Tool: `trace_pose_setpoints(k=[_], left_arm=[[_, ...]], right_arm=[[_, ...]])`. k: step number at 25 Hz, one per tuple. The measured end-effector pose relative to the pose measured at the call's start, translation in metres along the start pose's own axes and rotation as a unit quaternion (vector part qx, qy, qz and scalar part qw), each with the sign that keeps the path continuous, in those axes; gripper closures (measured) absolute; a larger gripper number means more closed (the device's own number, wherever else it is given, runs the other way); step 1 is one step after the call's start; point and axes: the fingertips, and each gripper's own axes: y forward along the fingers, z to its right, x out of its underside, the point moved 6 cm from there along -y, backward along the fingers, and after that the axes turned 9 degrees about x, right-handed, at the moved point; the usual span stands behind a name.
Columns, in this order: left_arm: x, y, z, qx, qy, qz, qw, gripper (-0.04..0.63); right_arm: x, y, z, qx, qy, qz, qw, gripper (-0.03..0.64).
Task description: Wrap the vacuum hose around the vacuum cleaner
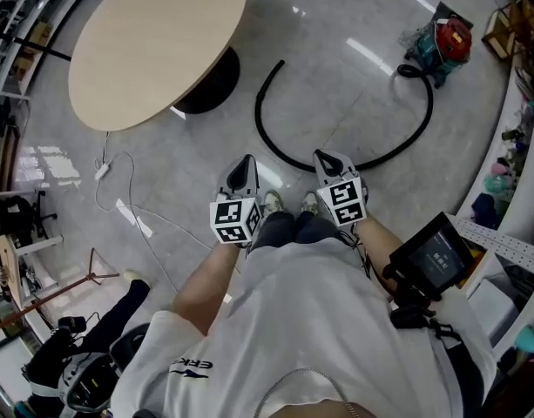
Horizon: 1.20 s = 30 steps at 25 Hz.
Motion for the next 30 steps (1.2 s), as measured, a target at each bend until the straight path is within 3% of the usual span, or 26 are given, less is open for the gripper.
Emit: trace_pose_setpoints(k=[7, 13, 20, 30], left_arm=[[0.043, 0.058, -0.038, 0.011, 0.012, -0.054, 0.9984, 0.592], [0.112, 0.124, -0.080, 0.036, 0.062, -0.119, 0.9903, 0.592], [0.236, 0.196, -0.132, 0.067, 0.080, -0.186, 0.9770, 0.592], [0.432, 0.278, -0.200, 0.120, 0.097, -0.270, 0.9503, 0.592]], right_arm=[[0.042, 0.060, 0.003, -0.007, -0.010, -0.042, 0.999, 0.616], [0.107, 0.138, -0.001, -0.024, -0.035, -0.087, 0.995, 0.615], [0.228, 0.232, -0.018, -0.049, -0.047, -0.138, 0.988, 0.616], [0.413, 0.361, -0.046, -0.094, -0.065, -0.210, 0.971, 0.615]])
